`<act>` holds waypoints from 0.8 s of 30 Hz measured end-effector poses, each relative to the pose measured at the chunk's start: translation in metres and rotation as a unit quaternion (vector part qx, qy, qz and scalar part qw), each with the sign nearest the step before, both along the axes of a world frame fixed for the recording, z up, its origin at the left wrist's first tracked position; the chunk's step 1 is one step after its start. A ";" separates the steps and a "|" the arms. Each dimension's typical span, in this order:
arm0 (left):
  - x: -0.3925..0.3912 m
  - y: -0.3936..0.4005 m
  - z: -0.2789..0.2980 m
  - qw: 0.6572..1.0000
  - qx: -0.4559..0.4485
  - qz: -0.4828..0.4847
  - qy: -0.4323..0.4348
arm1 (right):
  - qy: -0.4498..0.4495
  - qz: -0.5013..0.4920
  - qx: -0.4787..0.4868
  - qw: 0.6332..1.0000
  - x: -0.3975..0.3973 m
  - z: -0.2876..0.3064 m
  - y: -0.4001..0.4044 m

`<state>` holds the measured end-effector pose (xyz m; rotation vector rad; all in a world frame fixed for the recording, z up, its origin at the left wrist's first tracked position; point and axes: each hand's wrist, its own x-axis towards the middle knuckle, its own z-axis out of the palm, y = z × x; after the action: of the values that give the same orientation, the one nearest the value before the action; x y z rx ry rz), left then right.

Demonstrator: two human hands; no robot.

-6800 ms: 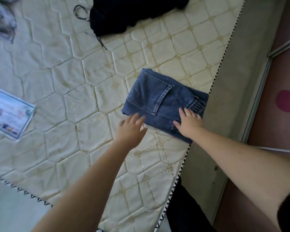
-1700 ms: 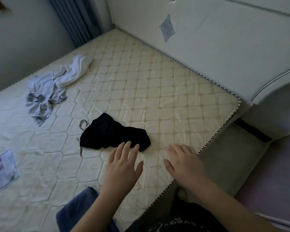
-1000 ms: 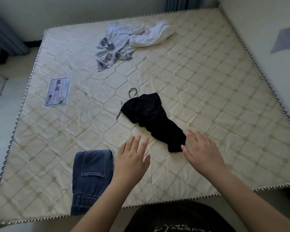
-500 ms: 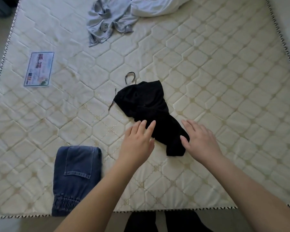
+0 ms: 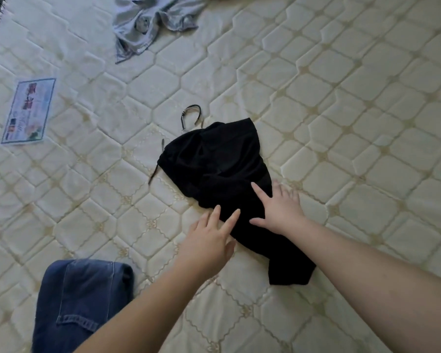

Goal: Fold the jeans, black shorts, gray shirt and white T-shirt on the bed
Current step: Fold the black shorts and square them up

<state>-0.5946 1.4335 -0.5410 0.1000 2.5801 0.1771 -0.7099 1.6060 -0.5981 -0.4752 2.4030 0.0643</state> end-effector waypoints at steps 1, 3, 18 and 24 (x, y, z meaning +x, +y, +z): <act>-0.005 -0.001 -0.009 1.000 0.007 0.015 -0.007 | -0.020 -0.009 -0.001 1.000 -0.005 -0.011 -0.001; -0.019 -0.001 -0.026 0.996 0.044 0.072 -0.039 | -0.048 -0.024 -0.016 0.998 -0.010 -0.027 0.002; -0.082 0.019 -0.080 0.804 0.159 0.571 0.048 | 0.035 0.029 -0.139 0.989 0.072 -0.029 0.075; -0.087 0.025 -0.078 0.753 0.305 0.577 -0.080 | -0.060 -0.155 -0.144 0.975 0.088 -0.035 0.108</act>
<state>-0.6814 1.4589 -0.6189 -1.2279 1.9276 1.3811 -0.6218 1.7139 -0.6326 -0.2187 2.3461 -0.4441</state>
